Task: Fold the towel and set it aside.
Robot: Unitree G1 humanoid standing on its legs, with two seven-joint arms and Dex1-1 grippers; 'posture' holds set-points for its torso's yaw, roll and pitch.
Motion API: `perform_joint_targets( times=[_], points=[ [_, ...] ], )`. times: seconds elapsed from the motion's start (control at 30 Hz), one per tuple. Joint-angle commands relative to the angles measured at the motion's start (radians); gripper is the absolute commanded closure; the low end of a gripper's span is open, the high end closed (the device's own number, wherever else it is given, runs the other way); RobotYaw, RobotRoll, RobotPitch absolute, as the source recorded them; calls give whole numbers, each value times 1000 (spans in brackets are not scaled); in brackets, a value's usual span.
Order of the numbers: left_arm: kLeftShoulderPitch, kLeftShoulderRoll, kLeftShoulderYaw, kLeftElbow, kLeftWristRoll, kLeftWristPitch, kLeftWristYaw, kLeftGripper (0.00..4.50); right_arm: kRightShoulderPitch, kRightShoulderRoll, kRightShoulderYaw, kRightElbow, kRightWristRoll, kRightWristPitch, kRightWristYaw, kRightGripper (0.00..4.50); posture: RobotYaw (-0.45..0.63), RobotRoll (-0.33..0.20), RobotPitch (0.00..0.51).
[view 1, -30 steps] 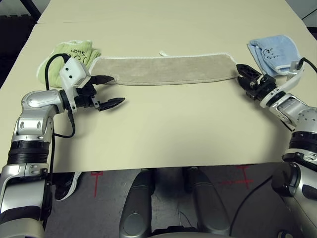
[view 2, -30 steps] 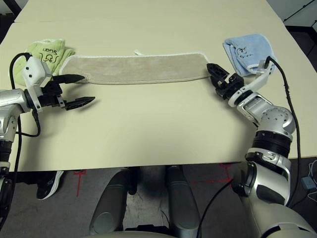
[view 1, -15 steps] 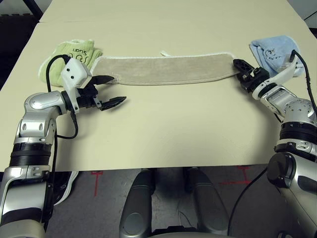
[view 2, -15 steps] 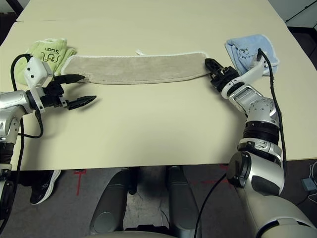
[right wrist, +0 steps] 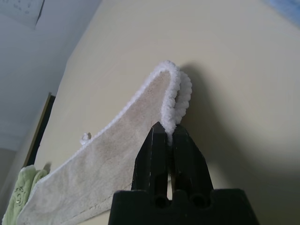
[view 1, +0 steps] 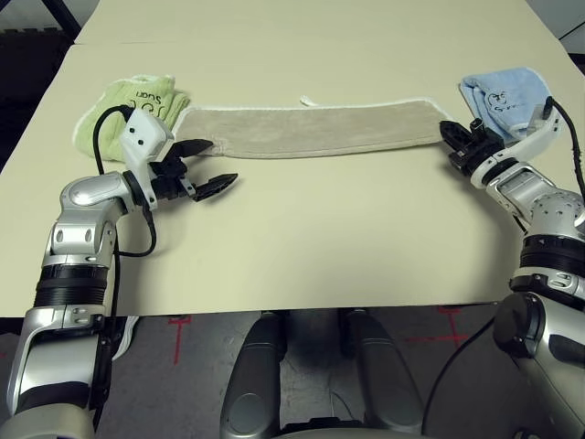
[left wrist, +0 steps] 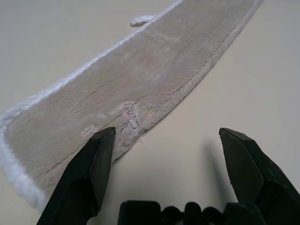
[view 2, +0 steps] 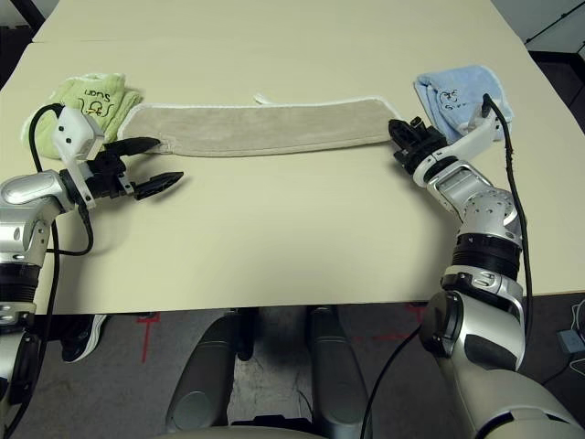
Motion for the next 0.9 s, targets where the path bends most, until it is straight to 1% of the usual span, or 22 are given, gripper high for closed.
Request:
perform_joint_targets(
  times=[0.03,0.27,0.43,0.7,0.77,0.8,0.9],
  points=[
    [-22,1,1,20,-8,3,-22,0,23,-45,-21,-6,-2,-5,-1,4442,-23,0,253],
    [-86,-1,-4,35,-16,36,-51,0,12,-80,5,20,-22,-16,36,4442,-25,0,251],
    [-110,-1,-8,43,-13,47,-68,0,-16,-83,69,13,-53,-37,115,4442,-17,0,249],
    [-117,2,-12,45,-7,57,-91,0,-13,-118,250,-48,-96,-23,370,4442,-8,0,242],
    [-119,2,-13,46,-6,57,-93,0,-15,-121,284,-61,-109,-25,409,4442,-5,0,237],
    [-120,2,-13,47,-5,56,-94,0,-10,-132,334,-80,-142,-49,452,4442,-3,0,234],
    [-124,2,-15,49,-2,56,-96,0,-16,-127,408,-110,-183,-58,500,4442,1,0,231]
  ],
)
